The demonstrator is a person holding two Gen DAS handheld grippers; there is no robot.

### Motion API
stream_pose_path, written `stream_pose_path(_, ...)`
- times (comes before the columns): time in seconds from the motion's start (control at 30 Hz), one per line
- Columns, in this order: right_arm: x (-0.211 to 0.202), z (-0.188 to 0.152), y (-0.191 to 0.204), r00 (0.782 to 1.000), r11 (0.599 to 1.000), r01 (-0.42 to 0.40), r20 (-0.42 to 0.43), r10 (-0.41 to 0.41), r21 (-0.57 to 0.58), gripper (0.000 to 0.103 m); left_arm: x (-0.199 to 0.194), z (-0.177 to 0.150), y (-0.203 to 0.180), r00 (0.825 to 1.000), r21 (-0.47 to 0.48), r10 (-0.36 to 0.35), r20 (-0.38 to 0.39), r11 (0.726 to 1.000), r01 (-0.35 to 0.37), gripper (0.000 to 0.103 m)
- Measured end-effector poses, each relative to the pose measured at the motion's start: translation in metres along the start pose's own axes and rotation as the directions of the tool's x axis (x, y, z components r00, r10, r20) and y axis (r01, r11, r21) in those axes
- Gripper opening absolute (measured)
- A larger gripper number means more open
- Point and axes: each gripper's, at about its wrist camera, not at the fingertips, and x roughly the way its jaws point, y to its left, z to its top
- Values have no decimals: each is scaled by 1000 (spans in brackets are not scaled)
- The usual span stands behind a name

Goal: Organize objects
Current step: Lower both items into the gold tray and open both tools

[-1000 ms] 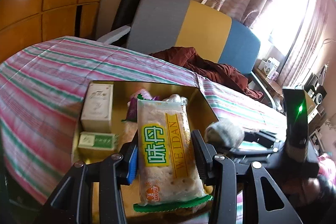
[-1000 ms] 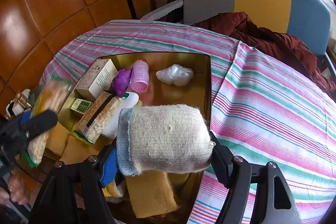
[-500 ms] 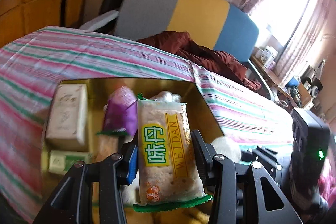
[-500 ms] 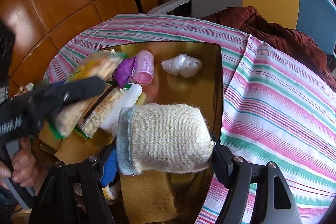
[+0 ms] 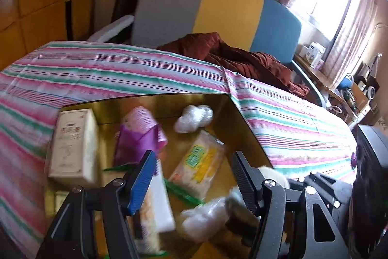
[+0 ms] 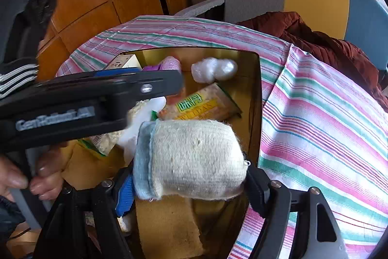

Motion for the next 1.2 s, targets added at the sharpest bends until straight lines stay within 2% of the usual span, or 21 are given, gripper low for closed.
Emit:
stream_pose_path(0.23,2,2,4,1000,1000,18,-10,-18,-1,83,-22,-26,15,998,-50,55,-6,997,-55,65)
stream_pose_path(0.6,-15,-3,6,999,999,43,10,-43,33,83,-55,-51,27,987,-91,158,29,984,-154,68)
stream_pose_path(0.83,-34,-9,7,996,994,75,48,-79,81,84,-76,-63,19,967,-73,242,74,969,-237,79)
stream_pose_path(1.0,-42,-17,13,992,990,101,63,-108,95,84,-88,-68,16,958,-90,270,96,961,-262,85)
stream_pose_path(1.2,-51,-29,21,987,985,131,79,-140,111,84,-101,-75,10,946,-110,302,120,951,-290,96)
